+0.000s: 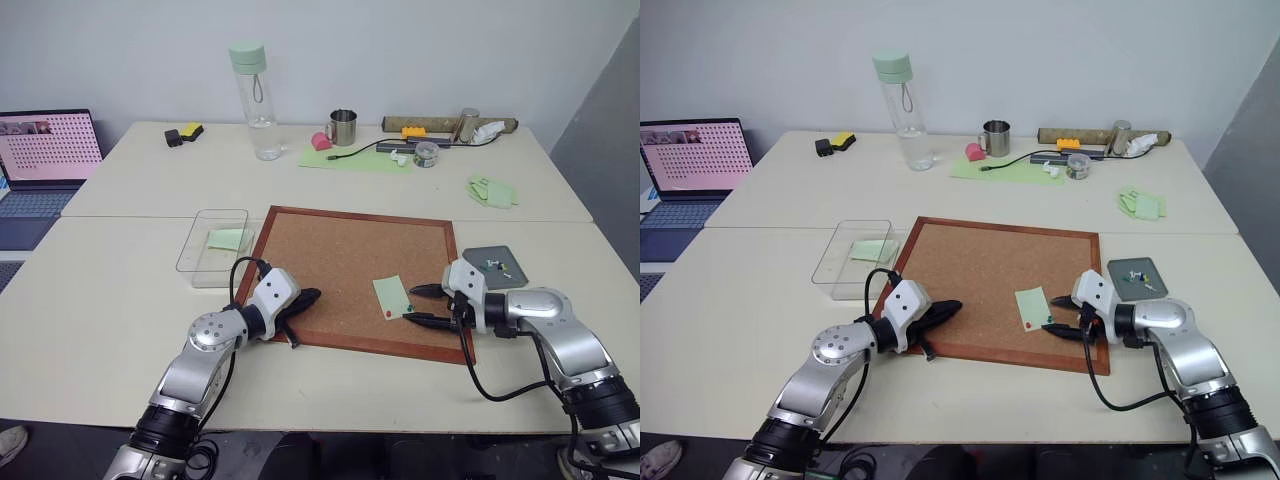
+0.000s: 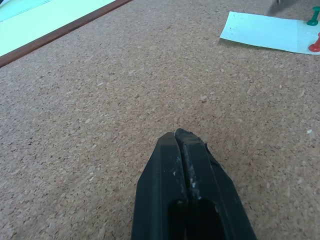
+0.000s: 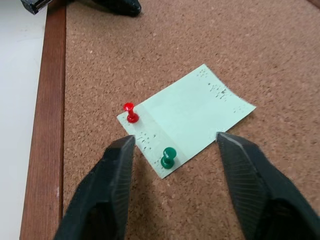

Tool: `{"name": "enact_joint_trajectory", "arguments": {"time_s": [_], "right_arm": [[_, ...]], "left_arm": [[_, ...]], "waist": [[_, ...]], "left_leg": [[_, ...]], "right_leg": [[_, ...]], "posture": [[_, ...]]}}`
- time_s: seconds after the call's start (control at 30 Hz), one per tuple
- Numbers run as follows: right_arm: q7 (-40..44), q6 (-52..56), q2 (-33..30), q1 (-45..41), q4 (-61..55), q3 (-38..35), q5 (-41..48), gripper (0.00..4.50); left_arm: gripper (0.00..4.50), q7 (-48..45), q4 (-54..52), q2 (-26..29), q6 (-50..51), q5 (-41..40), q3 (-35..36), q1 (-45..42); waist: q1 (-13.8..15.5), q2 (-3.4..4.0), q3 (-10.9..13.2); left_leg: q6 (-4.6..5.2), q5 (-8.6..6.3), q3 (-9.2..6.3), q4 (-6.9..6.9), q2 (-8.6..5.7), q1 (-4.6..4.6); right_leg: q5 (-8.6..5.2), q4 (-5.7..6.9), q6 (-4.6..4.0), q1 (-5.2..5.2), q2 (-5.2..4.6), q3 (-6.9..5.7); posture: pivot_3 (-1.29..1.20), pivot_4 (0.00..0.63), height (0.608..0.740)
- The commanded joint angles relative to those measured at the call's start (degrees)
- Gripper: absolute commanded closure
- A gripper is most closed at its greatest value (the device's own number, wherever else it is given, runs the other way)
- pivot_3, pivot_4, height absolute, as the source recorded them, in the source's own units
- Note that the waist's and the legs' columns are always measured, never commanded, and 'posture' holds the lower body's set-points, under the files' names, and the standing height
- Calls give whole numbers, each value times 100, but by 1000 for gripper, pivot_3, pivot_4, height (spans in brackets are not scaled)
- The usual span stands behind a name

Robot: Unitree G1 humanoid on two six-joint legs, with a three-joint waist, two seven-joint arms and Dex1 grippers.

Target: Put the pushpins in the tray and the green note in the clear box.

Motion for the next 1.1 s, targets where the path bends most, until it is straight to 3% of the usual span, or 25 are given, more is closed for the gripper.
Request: {"name": "enact_joint_trajectory", "arguments": {"time_s": [0.03, 0.3, 0.9, 1.1], "right_arm": [[42, -149, 19, -73, -17, 10, -6, 2821], [108, -6, 9, -9, -187, -53, 156, 4472], [17, 1338, -285, -104, -1111, -844, 1269, 4472], [-311, 1231, -802, -137, -444, -1315, 919, 4472]], "left_arm": [[4500, -1, 107, 68, 176, 137, -87, 172], [4500, 4, 96, 74, 180, 140, -67, 209], [4500, 51, 176, 36, 149, 179, -77, 233], [4500, 76, 165, 23, 143, 173, -78, 241]], "waist": [[-3, 0, 0], [-5, 0, 0], [-3, 0, 0], [-1, 0, 0]], "left_leg": [[0, 0, 0, 0, 0, 0], [0, 0, -1, -1, 0, 0], [0, 0, -4, -2, 0, -1], [1, 0, -3, -2, 0, -2]], "right_leg": [[0, 0, 0, 0, 0, -1], [0, 0, 0, 0, 0, -1], [0, -2, 0, 0, 0, -2], [0, -4, 0, 0, 0, -1]], "posture": [[0, 150, 740], [0, 150, 740], [0, 150, 740], [0, 150, 740]]}}
